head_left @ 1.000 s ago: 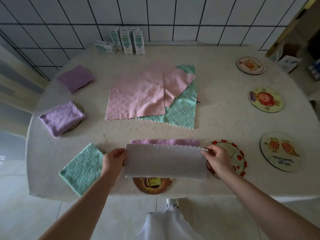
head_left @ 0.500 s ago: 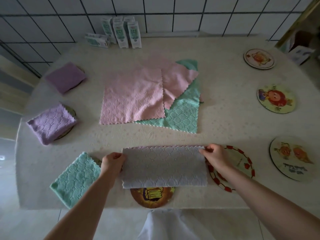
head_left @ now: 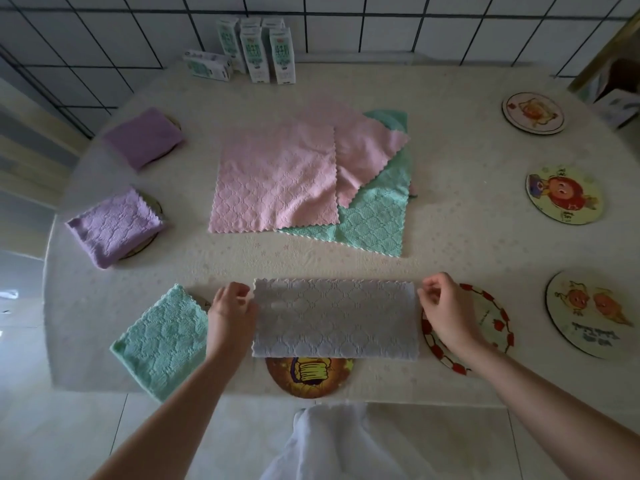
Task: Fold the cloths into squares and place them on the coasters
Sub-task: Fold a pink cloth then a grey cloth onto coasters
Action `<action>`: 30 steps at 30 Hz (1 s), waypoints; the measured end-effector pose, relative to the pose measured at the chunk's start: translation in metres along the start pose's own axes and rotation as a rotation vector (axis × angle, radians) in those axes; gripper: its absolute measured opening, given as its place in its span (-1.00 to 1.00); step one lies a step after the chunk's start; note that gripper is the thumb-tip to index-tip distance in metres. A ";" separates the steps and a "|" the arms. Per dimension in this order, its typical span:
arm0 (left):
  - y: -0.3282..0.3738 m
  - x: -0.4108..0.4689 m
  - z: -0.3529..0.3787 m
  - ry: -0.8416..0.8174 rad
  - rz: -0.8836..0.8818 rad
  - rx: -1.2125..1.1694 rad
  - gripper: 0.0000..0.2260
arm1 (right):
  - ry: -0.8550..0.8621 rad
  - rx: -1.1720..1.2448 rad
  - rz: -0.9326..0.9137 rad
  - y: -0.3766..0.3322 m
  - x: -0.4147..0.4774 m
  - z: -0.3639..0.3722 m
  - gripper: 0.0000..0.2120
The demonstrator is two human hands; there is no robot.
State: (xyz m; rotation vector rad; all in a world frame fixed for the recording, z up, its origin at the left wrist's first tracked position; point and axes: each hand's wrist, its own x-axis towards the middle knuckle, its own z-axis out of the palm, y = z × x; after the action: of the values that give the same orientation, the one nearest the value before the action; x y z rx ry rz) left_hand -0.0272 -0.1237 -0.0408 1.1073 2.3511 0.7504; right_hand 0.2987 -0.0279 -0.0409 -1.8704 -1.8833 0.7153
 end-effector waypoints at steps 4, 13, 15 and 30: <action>-0.002 -0.047 0.014 -0.036 0.547 0.206 -0.74 | -0.085 -0.195 -0.291 -0.008 -0.038 -0.002 -0.75; -0.015 -0.111 0.055 -0.318 0.864 0.365 -0.58 | -0.299 -0.444 -0.712 -0.016 -0.098 0.035 -0.47; -0.024 -0.111 0.050 -0.317 0.812 0.416 -0.45 | -0.330 -0.512 -0.703 -0.009 -0.101 0.030 -0.37; -0.071 -0.109 0.010 -0.178 0.509 0.582 -0.33 | -0.361 -0.788 -0.700 -0.004 -0.082 0.011 -0.35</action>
State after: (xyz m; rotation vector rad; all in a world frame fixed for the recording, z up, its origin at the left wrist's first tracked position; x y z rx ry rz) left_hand 0.0025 -0.2455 -0.0768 1.9706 2.2009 0.0838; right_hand 0.2921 -0.1107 -0.0405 -1.2639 -3.1247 0.0510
